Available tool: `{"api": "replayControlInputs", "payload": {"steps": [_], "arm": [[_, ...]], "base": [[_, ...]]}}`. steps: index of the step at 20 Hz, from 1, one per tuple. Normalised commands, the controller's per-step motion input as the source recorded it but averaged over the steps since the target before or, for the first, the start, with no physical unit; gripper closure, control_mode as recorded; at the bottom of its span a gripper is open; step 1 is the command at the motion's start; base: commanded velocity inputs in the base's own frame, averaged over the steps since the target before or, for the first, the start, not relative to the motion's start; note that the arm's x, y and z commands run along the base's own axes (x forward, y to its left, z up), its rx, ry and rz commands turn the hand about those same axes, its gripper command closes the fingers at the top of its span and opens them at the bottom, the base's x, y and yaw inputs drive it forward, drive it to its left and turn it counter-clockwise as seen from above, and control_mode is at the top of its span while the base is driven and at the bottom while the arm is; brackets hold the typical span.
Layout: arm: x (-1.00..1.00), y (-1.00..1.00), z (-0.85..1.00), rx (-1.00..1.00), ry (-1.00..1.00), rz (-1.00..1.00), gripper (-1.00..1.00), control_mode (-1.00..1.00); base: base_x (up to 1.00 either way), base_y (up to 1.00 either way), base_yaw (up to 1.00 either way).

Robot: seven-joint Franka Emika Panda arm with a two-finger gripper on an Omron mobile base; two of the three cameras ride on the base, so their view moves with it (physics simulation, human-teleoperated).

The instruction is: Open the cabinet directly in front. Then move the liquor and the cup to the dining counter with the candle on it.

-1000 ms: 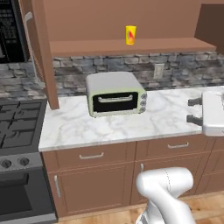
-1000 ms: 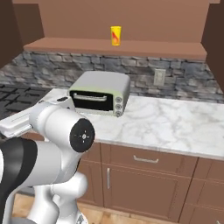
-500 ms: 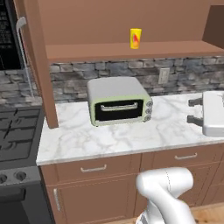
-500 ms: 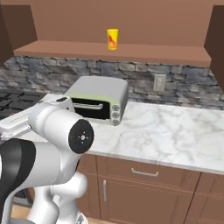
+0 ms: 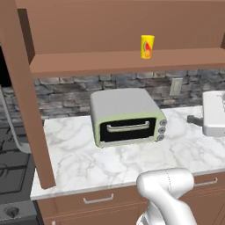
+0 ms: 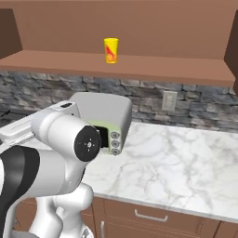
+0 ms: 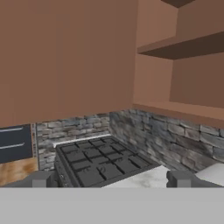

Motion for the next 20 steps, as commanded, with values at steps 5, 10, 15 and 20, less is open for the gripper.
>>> {"api": "replayControlInputs", "payload": {"steps": [5,10,15,20], "arm": [[0.00,0.00,0.00,0.00,0.00,0.00,-1.00,1.00],[0.00,0.00,0.00,0.00,0.00,0.00,-1.00,1.00],[0.00,0.00,0.00,0.00,0.00,0.00,-1.00,1.00],[0.00,0.00,0.00,0.00,0.00,0.00,-1.00,1.00]], "base": [[0.61,0.16,0.00],[0.52,0.16,0.00],[0.31,0.01,0.02],[0.08,0.00,0.04]]}}
